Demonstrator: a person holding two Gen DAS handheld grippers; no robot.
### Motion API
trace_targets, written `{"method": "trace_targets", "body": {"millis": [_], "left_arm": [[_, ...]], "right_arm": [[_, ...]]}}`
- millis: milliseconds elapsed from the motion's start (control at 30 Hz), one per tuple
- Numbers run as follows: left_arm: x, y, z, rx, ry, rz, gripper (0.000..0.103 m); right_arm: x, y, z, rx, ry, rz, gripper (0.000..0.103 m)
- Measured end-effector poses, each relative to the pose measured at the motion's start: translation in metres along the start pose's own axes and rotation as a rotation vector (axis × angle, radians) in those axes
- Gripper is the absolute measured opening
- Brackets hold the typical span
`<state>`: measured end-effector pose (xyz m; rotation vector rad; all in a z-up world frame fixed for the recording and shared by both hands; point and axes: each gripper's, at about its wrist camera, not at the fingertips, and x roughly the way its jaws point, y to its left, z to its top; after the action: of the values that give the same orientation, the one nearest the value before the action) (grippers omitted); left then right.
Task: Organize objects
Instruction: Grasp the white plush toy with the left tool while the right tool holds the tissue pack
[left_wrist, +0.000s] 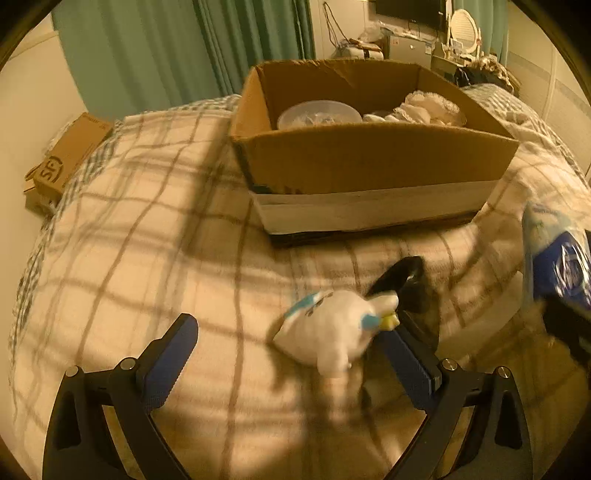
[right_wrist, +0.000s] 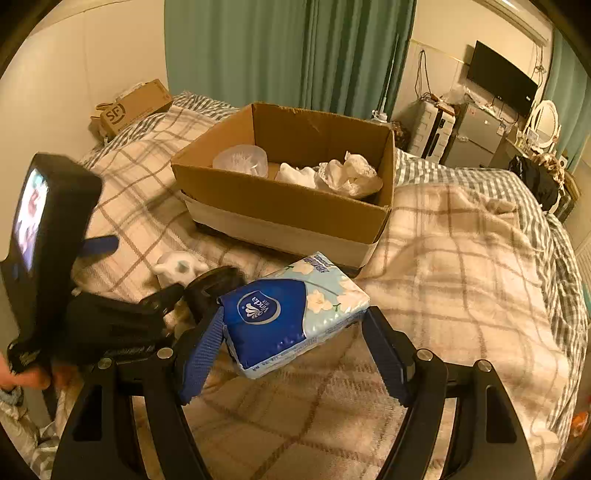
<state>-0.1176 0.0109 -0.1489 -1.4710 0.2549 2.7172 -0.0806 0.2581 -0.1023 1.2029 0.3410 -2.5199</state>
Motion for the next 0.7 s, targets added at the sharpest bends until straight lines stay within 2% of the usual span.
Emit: {"method": "trace_targets", "body": {"millis": [100, 133, 167, 200, 267, 433, 700], "left_arm": [[0.016, -0.008, 0.002, 0.029, 0.042, -0.017, 0.096], [0.021, -0.010, 0.002, 0.041, 0.057, -0.027, 0.085], [0.024, -0.012, 0.000, 0.051, 0.074, -0.043, 0.067], [0.026, -0.013, -0.001, 0.058, 0.090, -0.060, 0.058], [0.023, -0.013, -0.004, 0.061, 0.087, -0.070, 0.054], [0.000, -0.003, -0.008, 0.015, 0.044, -0.118, 0.053], [-0.074, 0.016, -0.010, -0.028, -0.098, -0.158, 0.053]], "right_arm": [[0.004, -0.001, -0.001, 0.007, 0.010, 0.009, 0.075], [0.005, -0.001, -0.001, 0.009, 0.012, 0.011, 0.075], [0.005, -0.001, -0.001, 0.011, 0.013, 0.012, 0.075], [0.005, -0.001, -0.001, 0.012, 0.014, 0.011, 0.075], [0.006, -0.001, -0.001, 0.012, 0.015, 0.010, 0.075], [0.003, -0.001, -0.002, 0.012, 0.005, -0.004, 0.075], [-0.022, 0.003, 0.002, 0.015, -0.050, -0.010, 0.075]]}}
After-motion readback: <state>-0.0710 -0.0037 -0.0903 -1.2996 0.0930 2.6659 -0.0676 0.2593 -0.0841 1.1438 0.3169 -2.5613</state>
